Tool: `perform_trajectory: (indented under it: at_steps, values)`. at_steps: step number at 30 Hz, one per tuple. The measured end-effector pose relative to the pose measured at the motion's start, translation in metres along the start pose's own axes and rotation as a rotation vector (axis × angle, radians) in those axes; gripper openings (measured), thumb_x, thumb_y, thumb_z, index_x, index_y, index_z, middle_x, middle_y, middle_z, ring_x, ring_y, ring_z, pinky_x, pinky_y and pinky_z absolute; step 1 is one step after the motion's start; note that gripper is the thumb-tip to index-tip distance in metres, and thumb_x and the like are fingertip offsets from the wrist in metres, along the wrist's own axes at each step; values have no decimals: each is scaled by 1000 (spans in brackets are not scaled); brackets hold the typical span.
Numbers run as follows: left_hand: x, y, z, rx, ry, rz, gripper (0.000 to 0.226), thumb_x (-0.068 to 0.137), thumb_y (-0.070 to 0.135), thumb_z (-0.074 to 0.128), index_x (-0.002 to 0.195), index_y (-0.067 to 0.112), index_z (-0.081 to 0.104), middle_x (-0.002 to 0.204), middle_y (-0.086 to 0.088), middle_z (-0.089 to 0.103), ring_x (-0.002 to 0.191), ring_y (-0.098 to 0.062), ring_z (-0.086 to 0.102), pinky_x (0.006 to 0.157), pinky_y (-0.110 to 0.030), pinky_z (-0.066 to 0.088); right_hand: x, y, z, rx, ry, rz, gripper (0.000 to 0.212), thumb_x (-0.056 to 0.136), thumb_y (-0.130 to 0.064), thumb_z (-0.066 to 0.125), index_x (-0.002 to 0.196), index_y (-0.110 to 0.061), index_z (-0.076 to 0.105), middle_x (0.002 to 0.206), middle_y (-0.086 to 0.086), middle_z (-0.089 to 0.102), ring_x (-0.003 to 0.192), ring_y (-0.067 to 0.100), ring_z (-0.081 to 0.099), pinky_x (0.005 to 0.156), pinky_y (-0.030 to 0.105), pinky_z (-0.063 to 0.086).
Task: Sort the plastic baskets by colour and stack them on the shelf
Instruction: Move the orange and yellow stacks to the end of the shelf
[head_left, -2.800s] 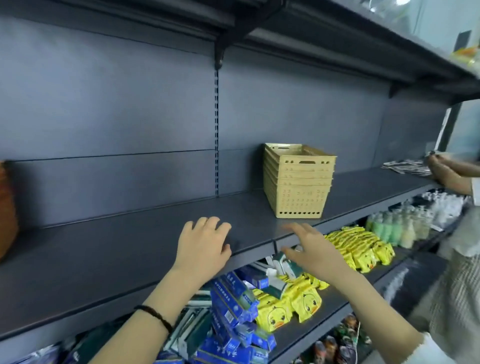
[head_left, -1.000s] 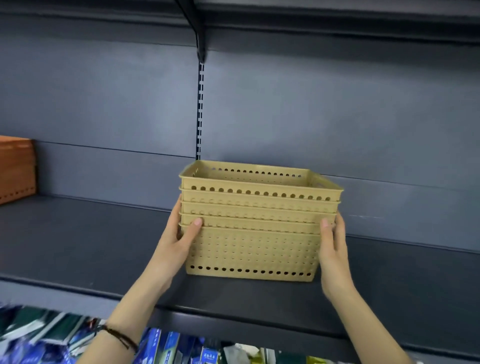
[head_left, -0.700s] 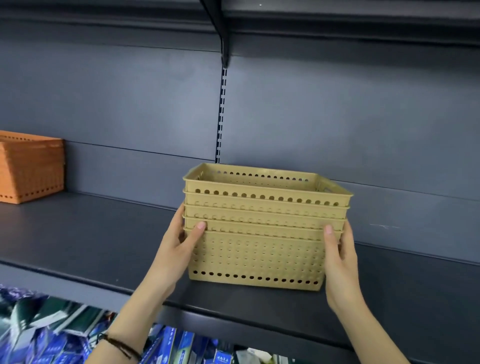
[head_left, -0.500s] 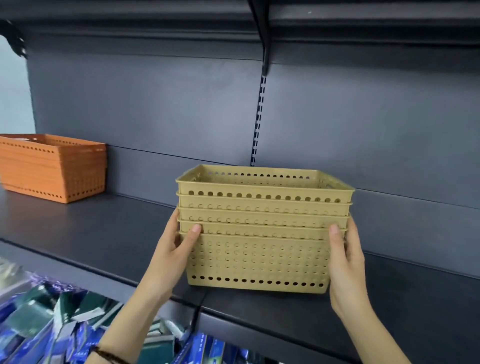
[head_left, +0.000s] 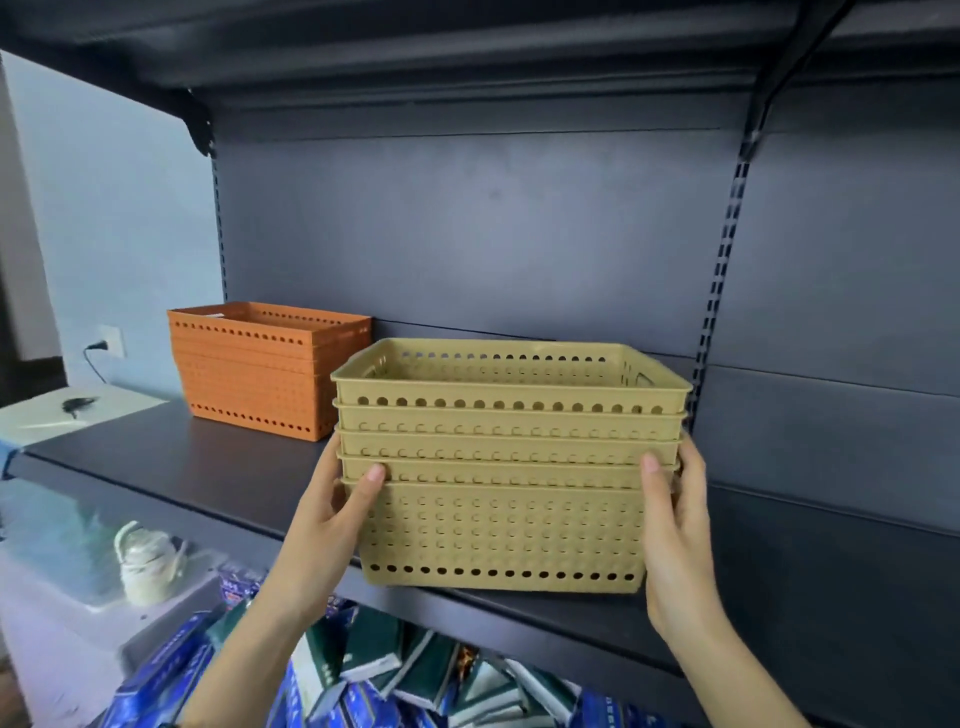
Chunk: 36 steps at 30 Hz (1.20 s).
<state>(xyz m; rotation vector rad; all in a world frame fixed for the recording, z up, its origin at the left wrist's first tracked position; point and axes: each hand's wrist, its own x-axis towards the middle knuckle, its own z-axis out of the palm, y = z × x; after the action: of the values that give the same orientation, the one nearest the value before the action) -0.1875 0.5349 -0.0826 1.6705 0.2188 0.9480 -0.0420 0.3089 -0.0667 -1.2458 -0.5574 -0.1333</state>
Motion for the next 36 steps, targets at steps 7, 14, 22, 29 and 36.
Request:
perform_trajectory:
  at_steps: [7, 14, 22, 29, 36]
  values:
    - [57, -30, -54, -5, -88, -3, 49, 96, 33, 50, 143, 39, 39, 123, 23, 64, 104, 4, 62, 88, -21, 46, -1, 18, 59, -90, 9, 75, 65, 75, -55, 56, 133, -36, 35, 128, -6, 56, 115, 7, 56, 101, 39, 47]
    - [121, -67, -66, -43, -103, -22, 47, 99, 25, 52, 143, 35, 41, 131, 17, 61, 115, 0, 59, 101, -31, 44, 51, 30, 73, -176, -139, 232, 63, 57, -63, 73, 110, -56, 38, 132, -9, 55, 123, 14, 54, 112, 49, 36]
    - [177, -90, -75, 4, -181, -25, 42, 99, 26, 52, 141, 29, 46, 130, 18, 61, 121, 3, 55, 102, -24, 42, 85, 61, 103, -175, -89, 227, 76, 46, -75, 78, 108, -59, 38, 131, -7, 57, 122, 15, 55, 112, 51, 35]
    - [203, -105, -78, -1, -168, -195, 38, 98, 44, 48, 124, 19, 59, 120, 13, 63, 116, -9, 56, 87, -19, 41, 101, 76, 128, -165, -46, 209, 98, 36, -79, 79, 120, -53, 35, 133, -4, 56, 122, 17, 55, 111, 51, 37]
    - [219, -111, -97, -103, -245, -385, 33, 100, 47, 42, 115, 22, 57, 113, 5, 60, 119, -21, 54, 109, -42, 40, 96, 83, 160, -169, 115, 145, 89, 63, -66, 76, 136, -35, 37, 128, -5, 58, 115, 15, 58, 100, 41, 46]
